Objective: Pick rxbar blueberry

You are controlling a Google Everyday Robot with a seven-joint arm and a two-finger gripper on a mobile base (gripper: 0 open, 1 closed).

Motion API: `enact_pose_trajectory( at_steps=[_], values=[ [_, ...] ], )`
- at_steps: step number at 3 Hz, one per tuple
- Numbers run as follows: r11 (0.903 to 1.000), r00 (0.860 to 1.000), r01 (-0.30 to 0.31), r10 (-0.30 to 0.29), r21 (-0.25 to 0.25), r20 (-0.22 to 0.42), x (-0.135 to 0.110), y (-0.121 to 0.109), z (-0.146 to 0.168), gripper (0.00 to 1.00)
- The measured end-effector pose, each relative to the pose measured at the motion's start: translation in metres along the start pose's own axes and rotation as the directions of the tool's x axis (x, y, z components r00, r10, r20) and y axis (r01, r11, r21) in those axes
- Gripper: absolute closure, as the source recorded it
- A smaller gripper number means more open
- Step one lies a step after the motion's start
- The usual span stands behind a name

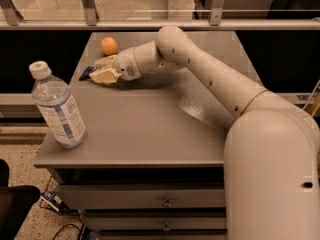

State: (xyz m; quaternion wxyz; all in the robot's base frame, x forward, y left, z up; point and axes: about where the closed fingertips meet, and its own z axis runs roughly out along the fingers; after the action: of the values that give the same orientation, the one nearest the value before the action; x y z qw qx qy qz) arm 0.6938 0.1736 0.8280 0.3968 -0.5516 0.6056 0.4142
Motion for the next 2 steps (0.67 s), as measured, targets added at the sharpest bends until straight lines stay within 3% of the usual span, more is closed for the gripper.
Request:
enact_pose_trajectory(
  at_steps=[2],
  values=[
    [1.0, 1.0, 0.0, 0.0, 0.0, 0.0, -0.0002, 0.0001, -0.0002, 1.0]
  ],
)
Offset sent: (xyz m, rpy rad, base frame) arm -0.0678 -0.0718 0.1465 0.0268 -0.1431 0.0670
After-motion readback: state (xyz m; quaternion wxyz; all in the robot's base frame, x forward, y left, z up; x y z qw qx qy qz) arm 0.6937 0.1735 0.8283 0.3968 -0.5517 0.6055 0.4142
